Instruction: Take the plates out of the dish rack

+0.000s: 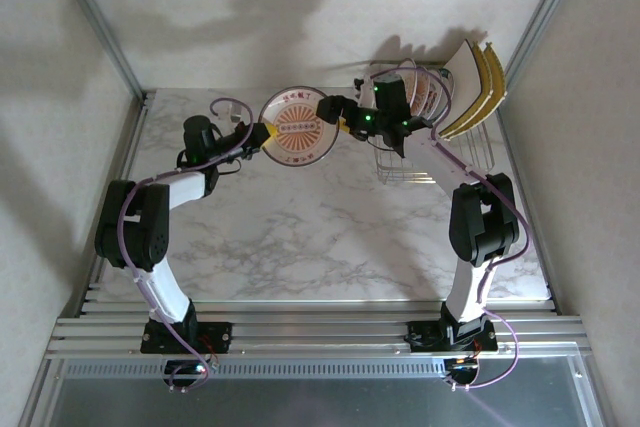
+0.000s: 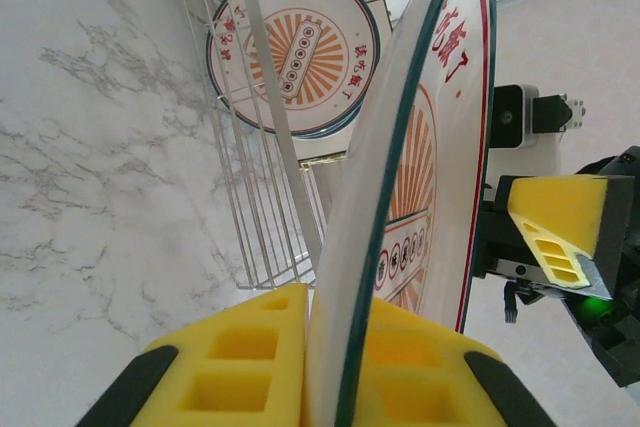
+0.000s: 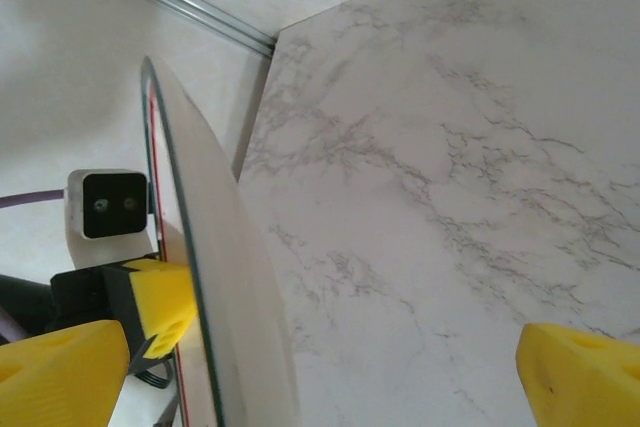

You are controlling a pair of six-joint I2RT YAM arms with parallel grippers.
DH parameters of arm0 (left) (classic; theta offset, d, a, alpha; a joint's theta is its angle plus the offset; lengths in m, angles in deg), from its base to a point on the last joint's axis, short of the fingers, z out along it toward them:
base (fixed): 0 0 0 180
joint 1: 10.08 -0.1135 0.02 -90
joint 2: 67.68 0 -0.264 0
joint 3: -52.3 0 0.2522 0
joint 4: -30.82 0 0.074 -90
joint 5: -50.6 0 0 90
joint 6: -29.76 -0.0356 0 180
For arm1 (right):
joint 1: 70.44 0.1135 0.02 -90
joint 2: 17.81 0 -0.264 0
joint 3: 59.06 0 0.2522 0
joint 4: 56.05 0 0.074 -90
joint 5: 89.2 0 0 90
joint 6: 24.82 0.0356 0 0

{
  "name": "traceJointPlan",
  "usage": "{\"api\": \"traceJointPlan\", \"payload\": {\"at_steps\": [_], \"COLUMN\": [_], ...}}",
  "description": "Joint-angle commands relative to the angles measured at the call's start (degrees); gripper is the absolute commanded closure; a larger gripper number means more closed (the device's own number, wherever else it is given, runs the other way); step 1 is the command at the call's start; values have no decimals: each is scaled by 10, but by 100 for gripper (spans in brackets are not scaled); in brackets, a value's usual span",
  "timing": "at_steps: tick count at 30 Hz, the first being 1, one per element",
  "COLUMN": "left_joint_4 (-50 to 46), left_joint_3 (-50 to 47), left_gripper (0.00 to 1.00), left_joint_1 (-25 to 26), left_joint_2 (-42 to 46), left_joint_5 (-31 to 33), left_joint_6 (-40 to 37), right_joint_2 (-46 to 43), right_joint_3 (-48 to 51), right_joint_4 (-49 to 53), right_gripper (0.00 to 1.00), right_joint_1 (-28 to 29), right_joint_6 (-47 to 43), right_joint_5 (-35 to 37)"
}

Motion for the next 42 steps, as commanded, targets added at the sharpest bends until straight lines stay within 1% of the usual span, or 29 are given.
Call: {"api": "traceJointPlan", "payload": {"at_steps": [1,3,8,18,21,24,26,28,31,35,40,42], "left_joint_4": [47,44,20,13,-1,-40,-67,-77,-69,-57,-54,-56], "left_joint_3": [1,2,1,-11,-28,-49,-60,-75,-95,-95,-77,-74], "left_gripper": [100,100,100,100,100,100,100,100,100,100,100,100], "left_joint_1": [0,-2,-12,-33,-55,-82,-98,-114,-141,-165,-175,-179], "left_joint_2": [25,28,39,50,69,101,121,139,145,112,55,42], "left_joint_5": [-16,-15,-10,12,56,137,197,258,316,341,366,388], "left_joint_6": [8,5,-12,-18,-19,-32,-38,-25,12,48,55,55], "right_joint_2": [3,2,0,8,8,4,0,-2,5,22,24,21], "right_joint_3": [-25,-38,-96,-232,-257,-273,-276,-280,-291,-319,-330,-327], "right_joint_4": [43,79,215,407,456,492,509,526,554,596,622,625], "right_gripper": [1,1,1,1,1,1,1,1,1,1,1,1], "right_joint_1": [1,0,0,-13,-21,-41,-56,-71,-90,-102,-112,-115], "right_joint_6": [-23,-41,-113,-215,-241,-259,-271,-283,-295,-307,-314,-314], "right_joint_5": [25,49,144,329,402,449,461,466,461,463,453,445]}}
